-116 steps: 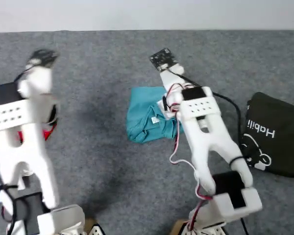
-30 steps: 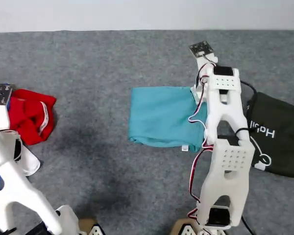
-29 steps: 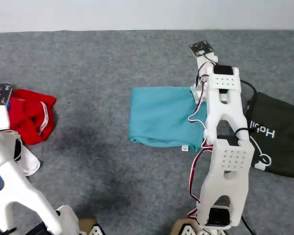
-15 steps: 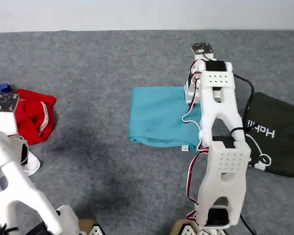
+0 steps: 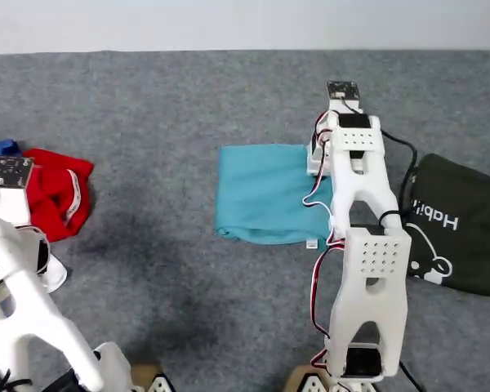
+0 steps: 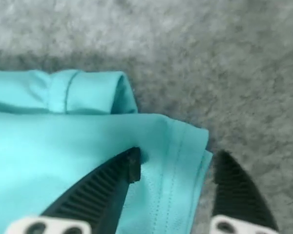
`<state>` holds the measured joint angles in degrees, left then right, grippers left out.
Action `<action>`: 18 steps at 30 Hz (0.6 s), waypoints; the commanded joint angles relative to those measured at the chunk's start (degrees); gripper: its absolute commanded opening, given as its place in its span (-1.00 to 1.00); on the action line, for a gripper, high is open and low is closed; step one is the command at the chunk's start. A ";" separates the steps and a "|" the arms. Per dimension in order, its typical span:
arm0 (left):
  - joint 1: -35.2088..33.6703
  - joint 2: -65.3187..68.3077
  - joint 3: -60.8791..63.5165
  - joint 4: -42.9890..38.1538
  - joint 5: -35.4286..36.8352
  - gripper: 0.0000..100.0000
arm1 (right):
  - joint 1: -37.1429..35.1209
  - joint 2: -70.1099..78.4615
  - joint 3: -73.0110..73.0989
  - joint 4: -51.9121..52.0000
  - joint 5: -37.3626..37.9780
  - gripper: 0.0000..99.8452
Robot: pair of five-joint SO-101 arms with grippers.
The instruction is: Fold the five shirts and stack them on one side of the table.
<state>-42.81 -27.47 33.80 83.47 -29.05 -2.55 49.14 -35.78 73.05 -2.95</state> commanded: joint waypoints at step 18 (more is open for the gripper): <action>-0.09 -1.67 -0.22 -2.64 -0.53 -0.99 | -7.34 0.75 -23.74 6.81 6.59 -0.98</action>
<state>-42.81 -27.47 33.80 82.15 -29.05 -8.18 50.37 -55.47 81.14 1.89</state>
